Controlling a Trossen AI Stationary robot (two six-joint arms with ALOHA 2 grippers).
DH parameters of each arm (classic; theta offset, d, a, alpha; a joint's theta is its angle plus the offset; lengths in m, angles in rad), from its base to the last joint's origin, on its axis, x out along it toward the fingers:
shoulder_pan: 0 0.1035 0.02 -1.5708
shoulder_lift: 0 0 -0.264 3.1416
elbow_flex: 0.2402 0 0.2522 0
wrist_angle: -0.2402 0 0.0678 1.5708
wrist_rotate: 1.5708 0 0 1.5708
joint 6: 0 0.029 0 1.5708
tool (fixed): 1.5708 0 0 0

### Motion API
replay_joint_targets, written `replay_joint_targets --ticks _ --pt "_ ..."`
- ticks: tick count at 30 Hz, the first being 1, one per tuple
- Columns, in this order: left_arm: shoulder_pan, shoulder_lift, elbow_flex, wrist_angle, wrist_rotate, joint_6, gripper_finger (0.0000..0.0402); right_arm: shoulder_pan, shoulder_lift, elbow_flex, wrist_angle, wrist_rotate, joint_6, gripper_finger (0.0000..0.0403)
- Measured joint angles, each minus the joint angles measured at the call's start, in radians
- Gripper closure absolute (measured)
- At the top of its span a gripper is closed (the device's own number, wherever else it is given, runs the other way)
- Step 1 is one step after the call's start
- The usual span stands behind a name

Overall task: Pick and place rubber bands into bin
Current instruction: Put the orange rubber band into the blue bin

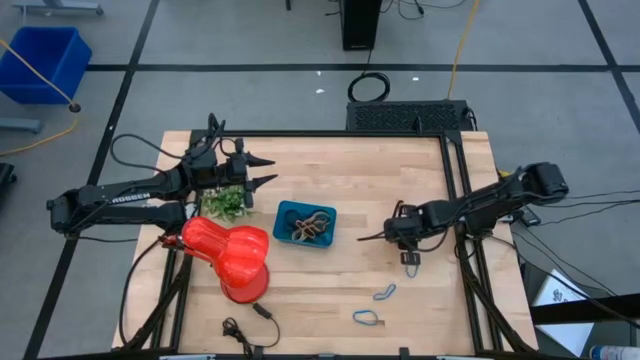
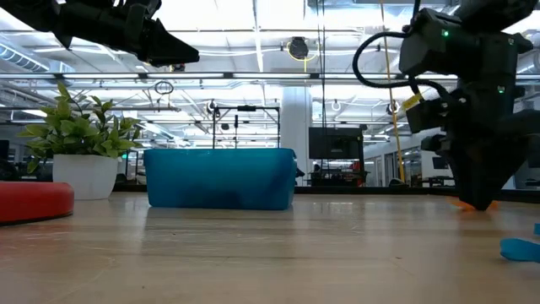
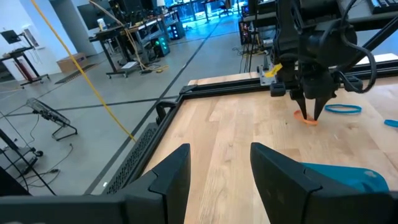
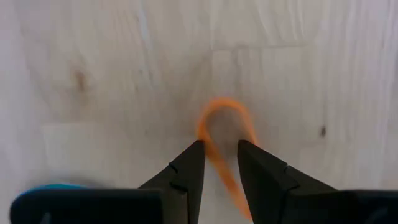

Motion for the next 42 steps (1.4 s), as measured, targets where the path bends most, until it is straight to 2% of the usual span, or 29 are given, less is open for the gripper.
replay_joint_targets --ticks 9,16,20,26,42 --pt "0.0 0.0 0.0 0.0 0.0 0.0 0.0227 0.0 -0.001 -0.081 0.033 0.003 0.017 0.0312" --pt "0.0 0.0 0.0 0.0 0.0 0.0 0.0227 0.0 0.0 -0.083 0.043 -0.003 0.02 0.0333" --pt "0.0 0.0 0.0 0.0 0.0 0.0 0.0227 -0.002 0.001 -0.083 0.048 -0.057 0.028 0.0344" --pt "0.0 0.0 0.0 0.0 0.0 0.0 0.0227 -0.002 0.002 -0.083 0.054 -0.077 0.054 0.0358" --pt "0.0 0.0 0.0 0.0 0.0 0.0 0.0227 -0.001 0.003 -0.085 0.084 -0.109 0.118 0.036"
